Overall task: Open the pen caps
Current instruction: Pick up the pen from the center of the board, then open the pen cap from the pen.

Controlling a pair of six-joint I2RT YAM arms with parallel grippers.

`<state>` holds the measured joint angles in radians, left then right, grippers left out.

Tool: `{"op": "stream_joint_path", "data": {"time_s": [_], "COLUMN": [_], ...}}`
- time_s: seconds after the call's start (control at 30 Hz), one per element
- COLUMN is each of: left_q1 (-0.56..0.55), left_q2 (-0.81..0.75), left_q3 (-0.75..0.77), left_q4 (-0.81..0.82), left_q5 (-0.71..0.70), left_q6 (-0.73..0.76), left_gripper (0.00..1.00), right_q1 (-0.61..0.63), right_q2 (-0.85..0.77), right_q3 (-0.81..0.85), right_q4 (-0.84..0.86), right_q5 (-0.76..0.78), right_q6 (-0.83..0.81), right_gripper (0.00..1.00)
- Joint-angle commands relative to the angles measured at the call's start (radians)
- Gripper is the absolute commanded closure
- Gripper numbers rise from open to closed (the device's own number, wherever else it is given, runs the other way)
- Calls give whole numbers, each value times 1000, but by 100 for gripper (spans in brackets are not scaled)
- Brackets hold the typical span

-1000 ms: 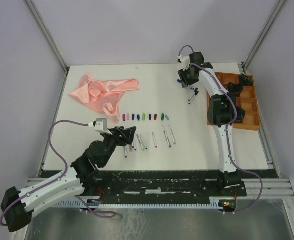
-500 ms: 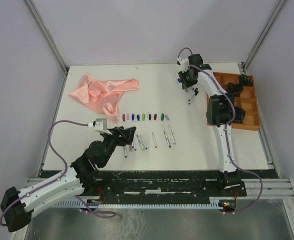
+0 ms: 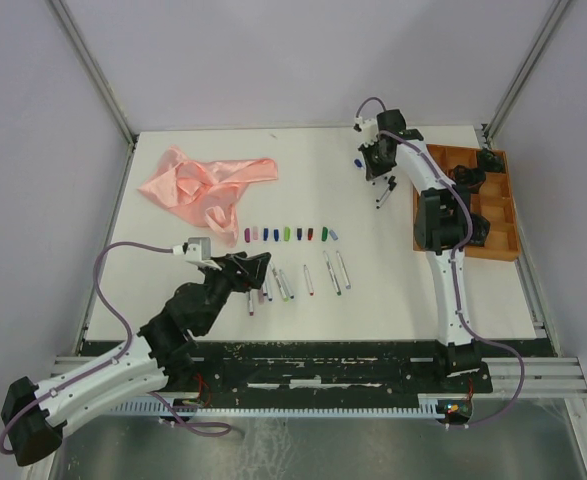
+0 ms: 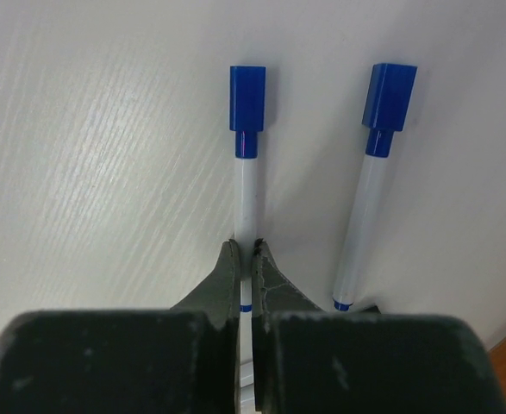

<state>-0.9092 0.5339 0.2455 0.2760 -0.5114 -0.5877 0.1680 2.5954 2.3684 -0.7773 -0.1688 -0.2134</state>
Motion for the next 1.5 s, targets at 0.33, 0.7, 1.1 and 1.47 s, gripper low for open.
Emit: {"op": "stream_joint_path", "data": {"time_s": [0.33,0.7,1.1,1.47], "left_q1": [1,26,239,245], "left_q2": [-63,134,625,882], "left_q3": [-11,96,338,499], "left_q4": [155,396,785,958], "left_q5": [189,378,817,838], "left_q6": [-75,-147,-427,-523], "left_gripper": [17,11,11,17], "right_q1": [-10,-28,-27,19], "right_q2": [-379,-880,-1266,-1335], "right_q3": [-326,-847,-1204,-1305], "right_q4": [82,250,625,858], "right_q5": [-203,-646,-990,-1071], "right_q6": [191,350,664,850], "right_gripper": [100,100,100,100]}}
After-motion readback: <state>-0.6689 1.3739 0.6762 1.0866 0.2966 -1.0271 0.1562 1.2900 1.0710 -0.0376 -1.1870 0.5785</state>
